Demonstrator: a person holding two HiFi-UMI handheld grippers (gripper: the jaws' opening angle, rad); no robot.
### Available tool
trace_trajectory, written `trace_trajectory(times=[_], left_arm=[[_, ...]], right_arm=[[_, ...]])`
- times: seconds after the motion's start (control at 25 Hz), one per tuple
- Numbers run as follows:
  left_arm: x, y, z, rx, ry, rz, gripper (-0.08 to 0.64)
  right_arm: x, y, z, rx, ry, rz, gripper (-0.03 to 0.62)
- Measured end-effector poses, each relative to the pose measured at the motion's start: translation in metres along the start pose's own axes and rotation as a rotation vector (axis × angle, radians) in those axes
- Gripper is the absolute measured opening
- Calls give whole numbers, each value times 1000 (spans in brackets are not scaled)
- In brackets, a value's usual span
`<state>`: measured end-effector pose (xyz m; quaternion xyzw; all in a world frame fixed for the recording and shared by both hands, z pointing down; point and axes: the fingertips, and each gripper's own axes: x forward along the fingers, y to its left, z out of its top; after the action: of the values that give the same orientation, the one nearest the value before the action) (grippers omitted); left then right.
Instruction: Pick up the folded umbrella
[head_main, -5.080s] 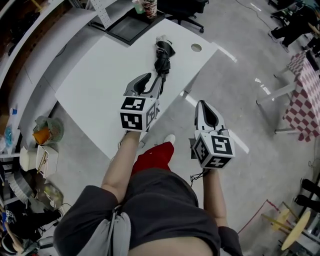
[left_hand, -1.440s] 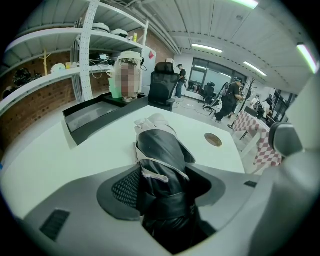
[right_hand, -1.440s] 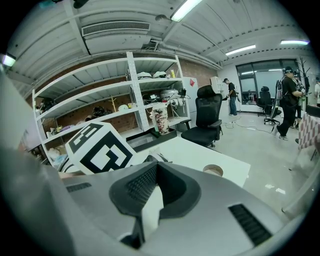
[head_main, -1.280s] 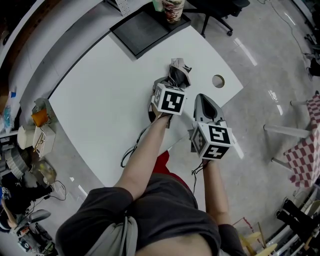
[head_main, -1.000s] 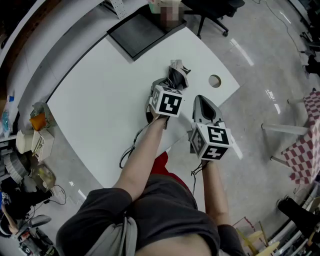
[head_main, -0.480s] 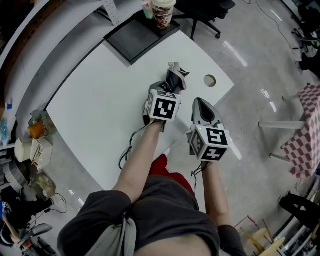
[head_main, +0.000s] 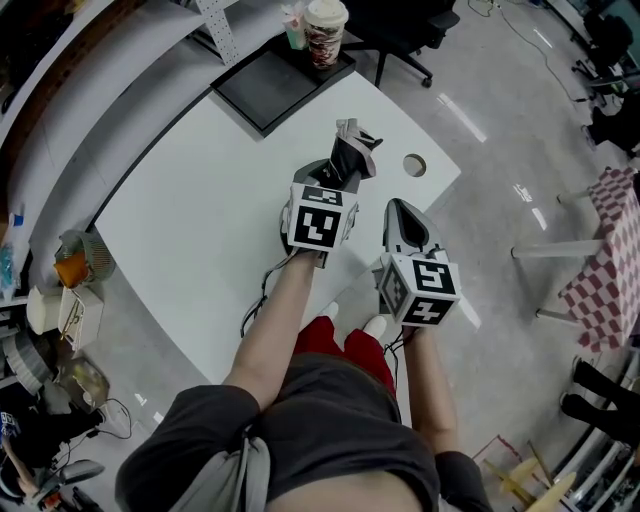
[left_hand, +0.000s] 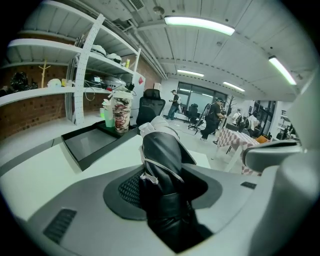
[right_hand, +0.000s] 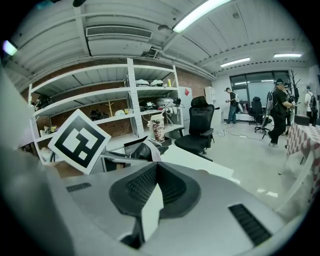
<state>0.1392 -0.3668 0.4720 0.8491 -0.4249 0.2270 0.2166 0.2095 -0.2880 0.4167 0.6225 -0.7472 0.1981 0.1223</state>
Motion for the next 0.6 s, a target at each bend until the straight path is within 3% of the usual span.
trace_trajectory(times=[0.36,0.6], left_arm=[[-33,-12,35,-1,-124,-35,201],[-59,-29,52,58,-198,-46,201]], right_arm=[[-16,-1,19,-14,-54,2,18],[-28,-2,33,-31,-96,35,18]])
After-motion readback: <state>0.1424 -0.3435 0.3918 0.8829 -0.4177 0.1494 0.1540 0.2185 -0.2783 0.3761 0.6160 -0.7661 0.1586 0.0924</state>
